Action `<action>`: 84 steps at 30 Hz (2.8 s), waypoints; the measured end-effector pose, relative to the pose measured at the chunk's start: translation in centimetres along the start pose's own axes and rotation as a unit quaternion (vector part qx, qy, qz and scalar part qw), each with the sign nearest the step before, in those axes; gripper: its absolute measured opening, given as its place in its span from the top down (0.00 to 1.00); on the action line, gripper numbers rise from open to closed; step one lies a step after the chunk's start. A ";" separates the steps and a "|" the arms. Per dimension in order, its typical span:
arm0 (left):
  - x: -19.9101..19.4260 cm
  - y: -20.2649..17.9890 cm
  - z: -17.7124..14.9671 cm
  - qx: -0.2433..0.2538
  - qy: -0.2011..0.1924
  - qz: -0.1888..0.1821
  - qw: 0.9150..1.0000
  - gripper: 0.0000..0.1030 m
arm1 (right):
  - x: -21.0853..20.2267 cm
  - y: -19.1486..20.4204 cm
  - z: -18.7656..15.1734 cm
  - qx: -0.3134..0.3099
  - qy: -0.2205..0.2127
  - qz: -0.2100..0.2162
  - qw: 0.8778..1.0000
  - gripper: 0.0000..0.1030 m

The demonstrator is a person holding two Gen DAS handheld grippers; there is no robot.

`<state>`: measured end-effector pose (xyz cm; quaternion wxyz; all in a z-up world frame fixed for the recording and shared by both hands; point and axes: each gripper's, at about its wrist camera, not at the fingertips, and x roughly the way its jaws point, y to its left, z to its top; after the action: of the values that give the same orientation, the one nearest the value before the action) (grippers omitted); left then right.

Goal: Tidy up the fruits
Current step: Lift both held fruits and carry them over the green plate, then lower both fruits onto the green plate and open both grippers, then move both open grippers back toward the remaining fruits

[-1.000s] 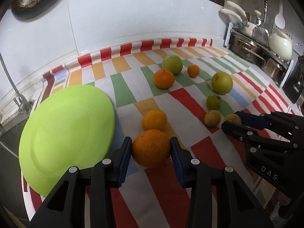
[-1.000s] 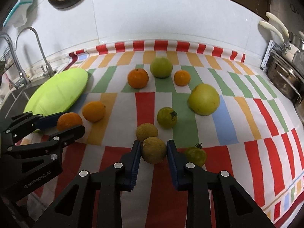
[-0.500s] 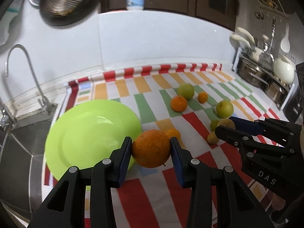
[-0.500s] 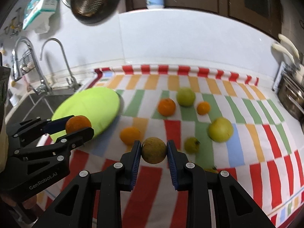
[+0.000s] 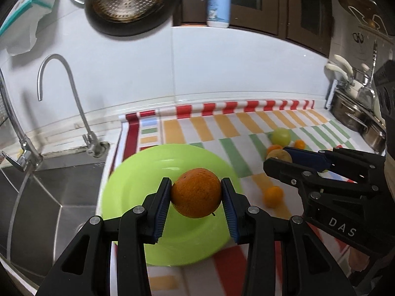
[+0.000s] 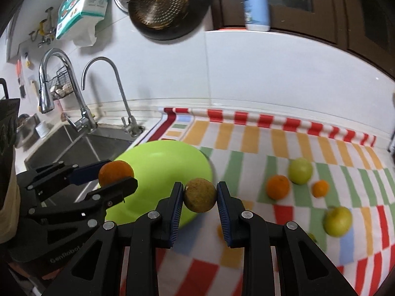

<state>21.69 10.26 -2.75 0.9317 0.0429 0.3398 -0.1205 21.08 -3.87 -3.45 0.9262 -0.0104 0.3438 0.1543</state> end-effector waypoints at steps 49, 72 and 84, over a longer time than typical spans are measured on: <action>3.4 6.1 0.5 -0.026 0.012 0.010 1.000 0.34 | 6.8 2.2 1.8 0.028 0.017 -0.007 0.999 0.62; -4.7 -2.1 -0.2 -0.011 -0.055 0.021 0.998 0.05 | -5.4 -2.7 -2.5 0.051 -0.048 -0.065 0.995 0.35; -5.8 -7.0 -0.7 0.006 -0.082 0.020 0.996 0.01 | -9.5 -6.6 -4.9 0.062 -0.075 -0.098 0.990 0.35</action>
<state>15.24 4.72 0.44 0.9585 0.0449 0.2606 -0.1069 13.12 -13.40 -1.71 0.9588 0.0247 0.2799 0.0413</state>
